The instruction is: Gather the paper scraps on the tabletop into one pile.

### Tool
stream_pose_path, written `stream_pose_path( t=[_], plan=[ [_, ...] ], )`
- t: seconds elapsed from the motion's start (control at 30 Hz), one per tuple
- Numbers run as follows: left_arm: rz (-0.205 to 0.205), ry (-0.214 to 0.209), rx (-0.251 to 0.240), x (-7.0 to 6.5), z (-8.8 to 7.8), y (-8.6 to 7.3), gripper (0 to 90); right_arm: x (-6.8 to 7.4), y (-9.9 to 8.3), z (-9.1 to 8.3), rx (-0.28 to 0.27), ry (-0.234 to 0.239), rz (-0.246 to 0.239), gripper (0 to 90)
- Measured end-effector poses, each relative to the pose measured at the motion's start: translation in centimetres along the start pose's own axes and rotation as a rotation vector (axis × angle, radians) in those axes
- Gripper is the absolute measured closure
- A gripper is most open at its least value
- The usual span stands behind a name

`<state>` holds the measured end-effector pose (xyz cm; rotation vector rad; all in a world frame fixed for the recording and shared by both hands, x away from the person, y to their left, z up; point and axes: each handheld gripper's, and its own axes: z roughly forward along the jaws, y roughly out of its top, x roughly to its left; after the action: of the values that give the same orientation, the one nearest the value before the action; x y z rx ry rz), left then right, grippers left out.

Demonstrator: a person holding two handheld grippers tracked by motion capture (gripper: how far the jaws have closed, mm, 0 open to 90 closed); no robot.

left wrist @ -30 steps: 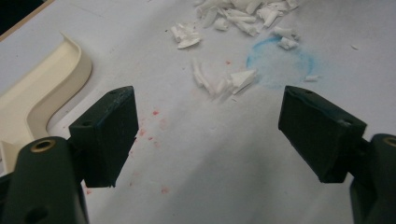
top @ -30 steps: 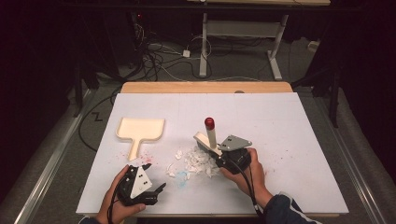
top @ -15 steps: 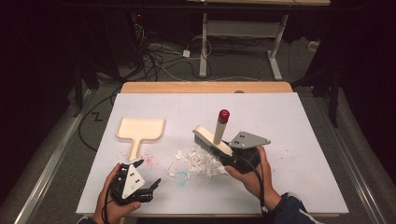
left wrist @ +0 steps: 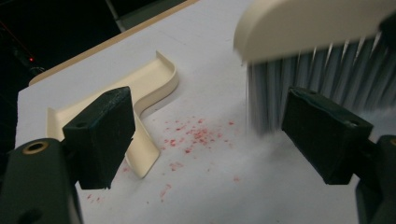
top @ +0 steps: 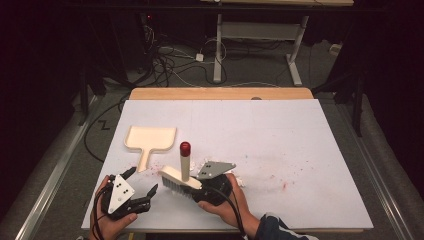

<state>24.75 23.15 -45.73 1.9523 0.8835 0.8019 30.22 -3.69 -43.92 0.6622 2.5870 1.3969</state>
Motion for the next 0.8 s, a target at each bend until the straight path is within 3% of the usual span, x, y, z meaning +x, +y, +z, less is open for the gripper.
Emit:
stream_pose_path(
  t=[0.07,0.23,0.37,0.53,0.67,0.8],
  plan=[
    [0.003,-0.015,0.013,-0.2,0.2,-0.1,16.5,0.1,-0.4,0.7,0.016,0.009,0.002,68.0],
    [0.053,-0.038,0.051,-1.1,1.0,-0.1,16.5,-1.0,-0.3,0.3,0.048,-0.059,-0.011,67.9],
    [0.094,-0.065,0.072,-1.7,1.7,-0.1,16.5,-3.0,-0.6,-1.0,0.076,-0.102,0.022,67.9],
    [0.133,-0.089,0.115,-2.6,2.3,0.0,16.5,-4.4,-1.1,-2.8,0.088,-0.153,0.025,67.9],
    [0.149,-0.096,0.126,-2.9,2.6,0.0,16.4,-4.9,-1.3,-4.6,0.06,-0.137,0.045,68.0],
    [0.132,-0.079,0.104,-2.5,2.3,0.1,16.5,-4.4,-0.6,-5.7,0.005,-0.131,0.014,68.0]
  ],
)
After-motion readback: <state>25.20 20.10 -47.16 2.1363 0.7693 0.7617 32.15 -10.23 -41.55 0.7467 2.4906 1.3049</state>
